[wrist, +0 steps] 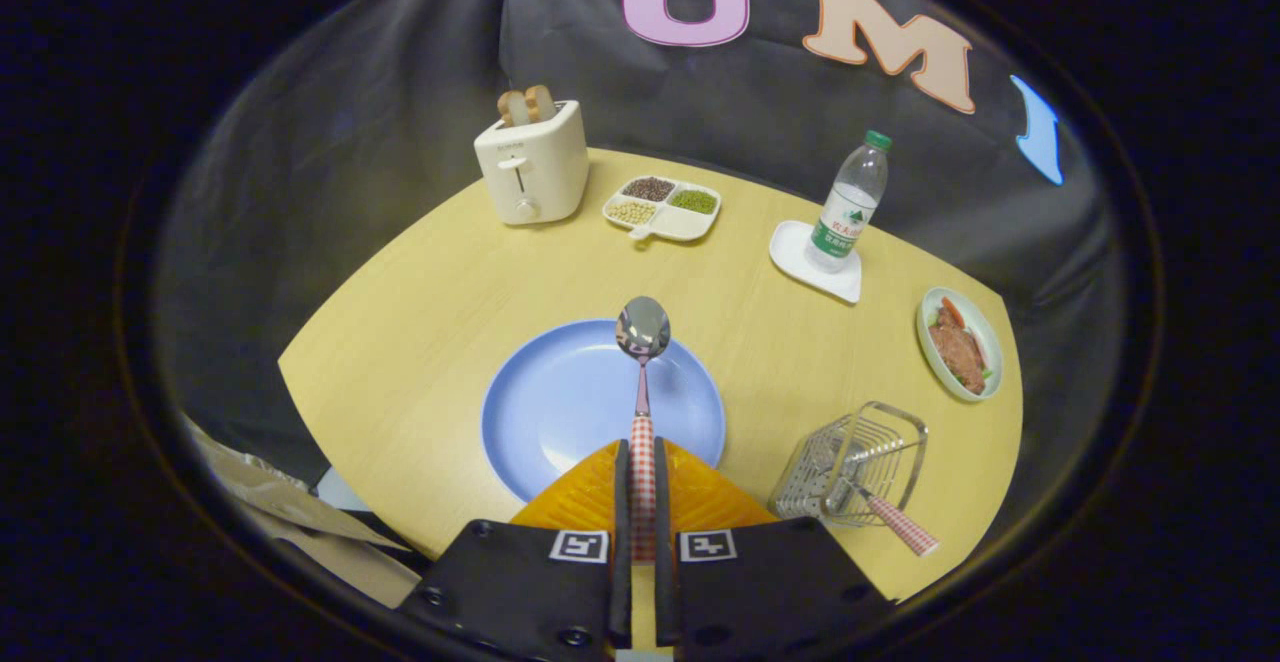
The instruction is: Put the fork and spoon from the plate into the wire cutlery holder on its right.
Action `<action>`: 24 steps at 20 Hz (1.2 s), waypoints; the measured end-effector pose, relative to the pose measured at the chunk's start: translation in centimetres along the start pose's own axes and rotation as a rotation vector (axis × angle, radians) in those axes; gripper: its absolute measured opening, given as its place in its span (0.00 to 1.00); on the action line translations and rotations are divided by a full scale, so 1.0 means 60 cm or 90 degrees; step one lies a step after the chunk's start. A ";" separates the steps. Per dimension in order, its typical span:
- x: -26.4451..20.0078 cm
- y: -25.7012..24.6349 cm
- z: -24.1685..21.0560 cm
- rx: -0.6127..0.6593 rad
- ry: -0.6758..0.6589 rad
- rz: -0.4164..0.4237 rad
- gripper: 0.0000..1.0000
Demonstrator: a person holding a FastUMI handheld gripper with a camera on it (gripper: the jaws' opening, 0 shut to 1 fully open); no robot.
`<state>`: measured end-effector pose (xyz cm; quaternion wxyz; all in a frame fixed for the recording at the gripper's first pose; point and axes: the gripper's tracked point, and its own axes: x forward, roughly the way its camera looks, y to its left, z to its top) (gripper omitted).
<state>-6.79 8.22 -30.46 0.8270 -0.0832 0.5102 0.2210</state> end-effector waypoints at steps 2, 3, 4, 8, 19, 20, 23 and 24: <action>-0.019 -0.023 0.007 -0.008 0.005 0.002 0.12; -0.026 -0.036 0.008 -0.013 0.008 0.000 0.12; -0.034 -0.053 0.013 -0.019 0.008 -0.005 0.12; -0.066 -0.109 0.021 -0.036 0.020 -0.011 0.12; -0.130 -0.214 -0.030 -0.065 0.152 0.017 0.12; -0.137 -0.222 -0.041 -0.069 0.173 0.022 0.12; -0.148 -0.252 -0.063 -0.090 0.213 0.015 0.12; -0.150 -0.262 -0.069 -0.094 0.225 0.012 0.12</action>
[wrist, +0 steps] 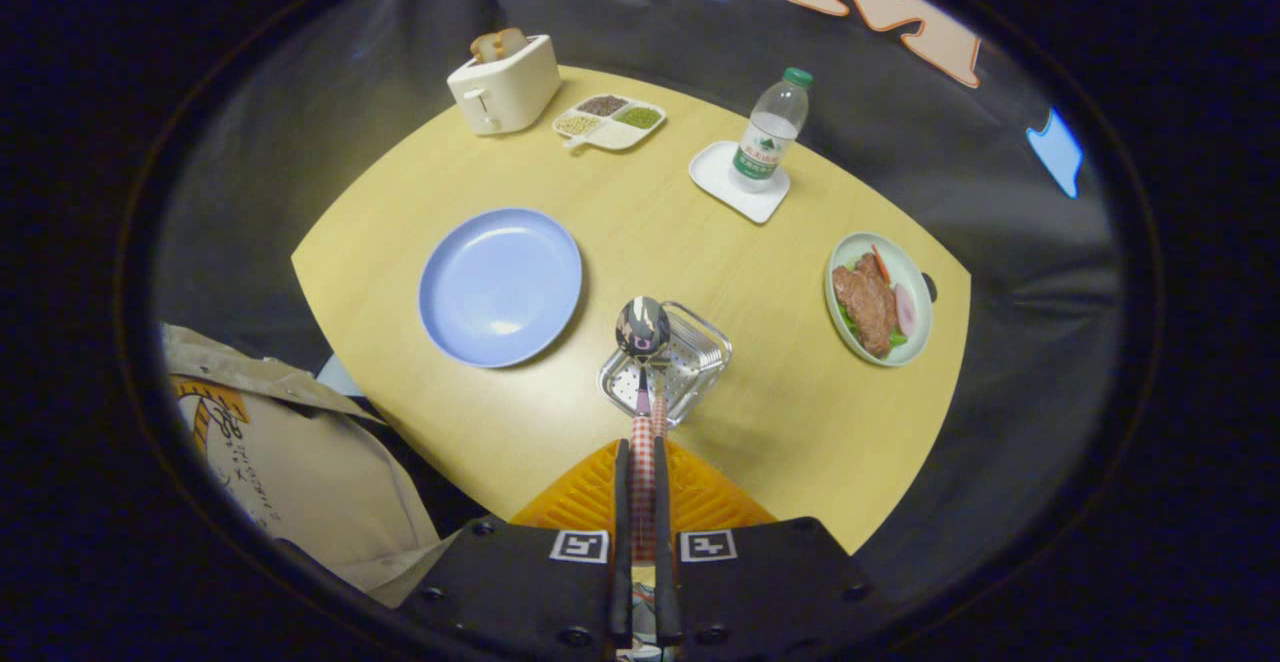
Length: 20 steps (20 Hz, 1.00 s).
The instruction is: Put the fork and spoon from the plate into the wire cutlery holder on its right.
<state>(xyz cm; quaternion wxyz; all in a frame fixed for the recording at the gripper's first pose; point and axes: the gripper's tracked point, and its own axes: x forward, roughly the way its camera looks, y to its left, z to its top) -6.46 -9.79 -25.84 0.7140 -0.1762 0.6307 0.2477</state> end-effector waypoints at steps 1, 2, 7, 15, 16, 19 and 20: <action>0.002 -0.006 -0.006 0.000 0.013 0.000 0.12; 0.005 -0.012 -0.010 0.001 0.026 0.001 0.12; 0.024 -0.020 -0.025 -0.012 0.092 0.019 0.12; 0.059 -0.024 -0.015 -0.024 0.148 0.026 0.13; 0.064 -0.024 -0.010 -0.020 0.145 0.025 0.14; 0.064 -0.022 0.003 0.002 0.132 0.030 0.16; 0.065 -0.021 0.006 0.009 0.128 0.033 0.18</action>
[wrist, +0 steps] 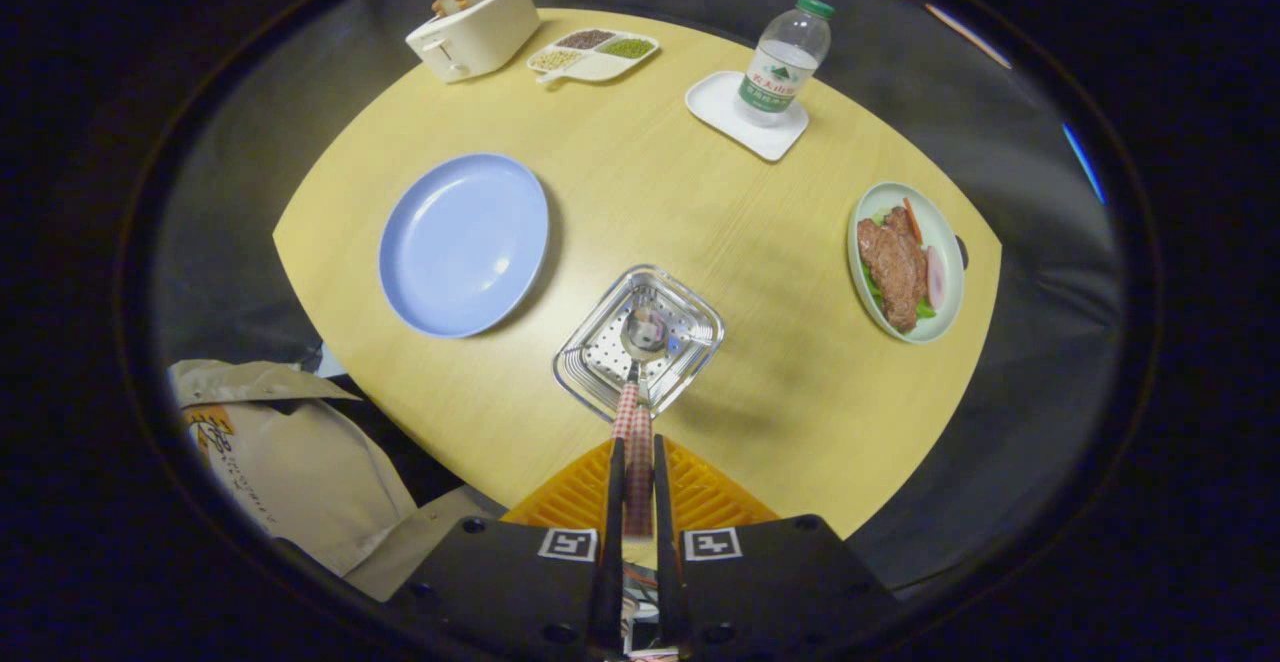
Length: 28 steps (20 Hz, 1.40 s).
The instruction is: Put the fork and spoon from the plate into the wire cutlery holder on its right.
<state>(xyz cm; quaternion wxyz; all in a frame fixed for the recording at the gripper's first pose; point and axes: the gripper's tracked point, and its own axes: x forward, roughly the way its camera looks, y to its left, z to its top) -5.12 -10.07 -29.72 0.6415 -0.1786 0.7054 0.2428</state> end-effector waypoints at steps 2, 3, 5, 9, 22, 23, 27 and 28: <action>-0.007 0.000 0.007 0.011 -0.019 -0.002 0.16; -0.010 0.000 0.011 0.018 -0.029 -0.002 0.16; -0.020 -0.001 0.018 0.035 -0.059 -0.004 0.31; -0.057 0.030 0.047 0.095 -0.164 0.035 0.77; -0.220 0.089 0.095 0.327 -0.661 0.026 1.00; -0.233 0.083 0.088 0.330 -0.694 0.000 1.00; -0.275 0.069 0.063 0.325 -0.790 -0.115 0.99; -0.289 0.070 0.061 0.318 -0.813 -0.140 0.99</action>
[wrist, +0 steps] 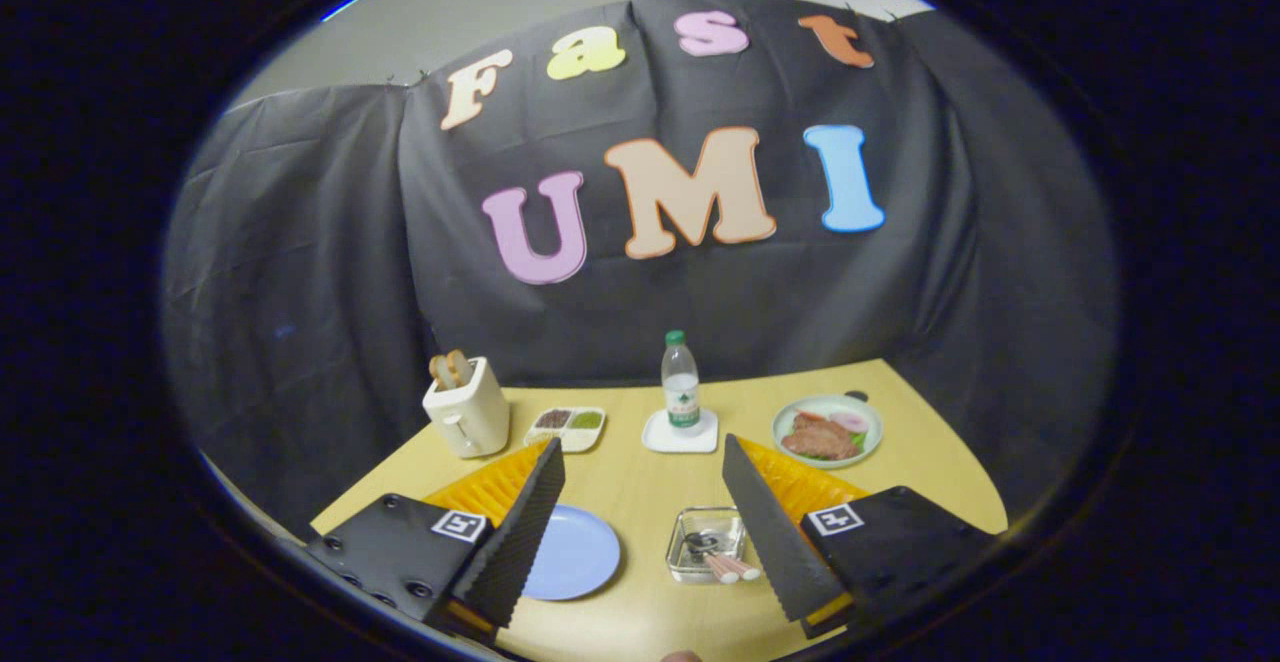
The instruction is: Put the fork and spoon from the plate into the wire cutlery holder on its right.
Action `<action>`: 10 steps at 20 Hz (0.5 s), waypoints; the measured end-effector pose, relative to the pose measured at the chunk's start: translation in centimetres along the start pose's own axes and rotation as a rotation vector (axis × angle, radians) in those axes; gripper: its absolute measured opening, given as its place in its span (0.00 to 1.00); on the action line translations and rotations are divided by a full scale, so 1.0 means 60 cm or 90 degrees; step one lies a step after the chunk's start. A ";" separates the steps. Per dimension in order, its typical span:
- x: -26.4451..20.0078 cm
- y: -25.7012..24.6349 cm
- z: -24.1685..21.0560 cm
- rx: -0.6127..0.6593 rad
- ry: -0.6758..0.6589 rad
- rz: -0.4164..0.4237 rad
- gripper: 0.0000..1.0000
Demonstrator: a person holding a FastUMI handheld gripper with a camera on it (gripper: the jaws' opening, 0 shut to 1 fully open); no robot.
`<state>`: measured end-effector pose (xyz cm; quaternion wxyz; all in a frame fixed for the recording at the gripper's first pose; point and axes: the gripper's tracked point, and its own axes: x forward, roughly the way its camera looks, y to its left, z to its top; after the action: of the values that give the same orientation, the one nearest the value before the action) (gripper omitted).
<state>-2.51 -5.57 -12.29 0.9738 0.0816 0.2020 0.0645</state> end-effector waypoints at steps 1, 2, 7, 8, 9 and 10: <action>-0.007 -0.002 0.011 -0.012 -0.032 -0.014 0.99; -0.011 0.001 0.018 -0.024 -0.055 -0.022 0.99; -0.036 -0.003 0.036 -0.059 -0.141 -0.103 0.99; -0.039 -0.001 0.039 -0.058 -0.154 -0.112 0.99; -0.041 0.004 0.039 -0.056 -0.163 -0.113 0.99; -0.041 0.008 0.039 -0.053 -0.168 -0.112 0.99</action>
<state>-3.83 -5.80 -9.14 0.9963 0.0309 0.0761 -0.0243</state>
